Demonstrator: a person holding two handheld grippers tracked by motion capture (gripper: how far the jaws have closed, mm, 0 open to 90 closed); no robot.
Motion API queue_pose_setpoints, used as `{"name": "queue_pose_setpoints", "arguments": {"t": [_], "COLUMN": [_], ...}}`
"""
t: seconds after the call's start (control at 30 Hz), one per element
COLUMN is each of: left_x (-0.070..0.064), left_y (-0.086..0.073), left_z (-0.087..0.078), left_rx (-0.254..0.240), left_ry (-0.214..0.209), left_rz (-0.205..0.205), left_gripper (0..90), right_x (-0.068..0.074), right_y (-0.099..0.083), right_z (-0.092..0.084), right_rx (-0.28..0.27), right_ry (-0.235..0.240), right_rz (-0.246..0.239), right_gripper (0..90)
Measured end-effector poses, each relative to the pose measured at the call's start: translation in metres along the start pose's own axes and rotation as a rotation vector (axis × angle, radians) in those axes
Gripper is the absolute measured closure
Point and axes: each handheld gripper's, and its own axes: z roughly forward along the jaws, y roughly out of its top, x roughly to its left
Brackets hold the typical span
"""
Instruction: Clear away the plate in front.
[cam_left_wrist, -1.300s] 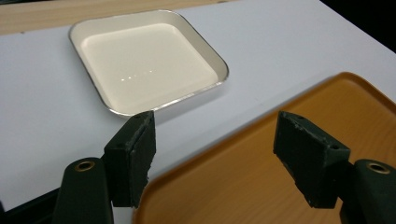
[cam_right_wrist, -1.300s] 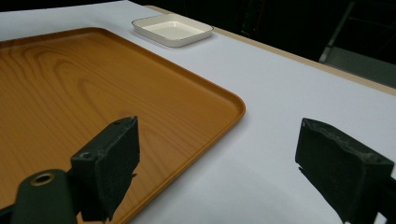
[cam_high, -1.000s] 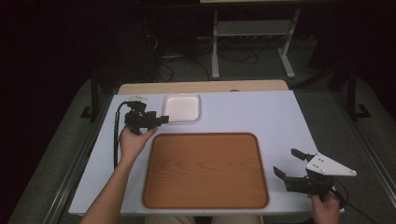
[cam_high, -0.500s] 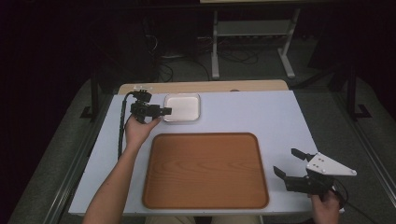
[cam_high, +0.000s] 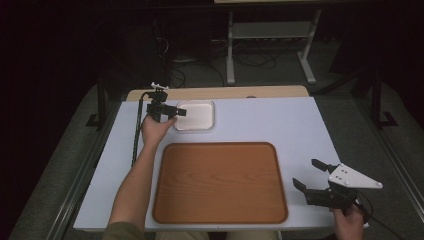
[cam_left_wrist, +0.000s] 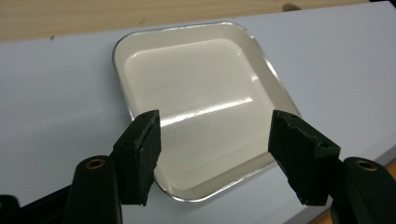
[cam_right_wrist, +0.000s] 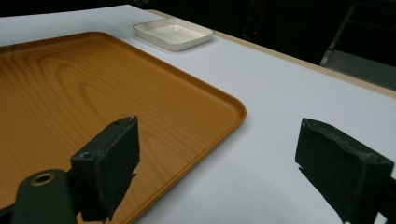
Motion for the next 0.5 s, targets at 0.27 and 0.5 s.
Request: {"name": "queue_pose_setpoints", "arguments": {"t": [0.27,0.5], "left_x": [0.011,0.015], "left_y": [-0.004,-0.008], "left_z": [0.010,0.021], "left_rx": [0.006,0.051], "left_ry": [0.022,0.087], "left_rz": [-0.047,-0.049], "left_gripper": [46.4,50.9], "right_x": [0.001,0.001], "right_y": [0.000,0.000], "right_z": [0.001,0.000], "right_rx": [0.003,-0.001], "right_ry": [0.003,0.006], "right_rz": [-0.003,-0.003], "right_gripper": [13.0,13.0]}}
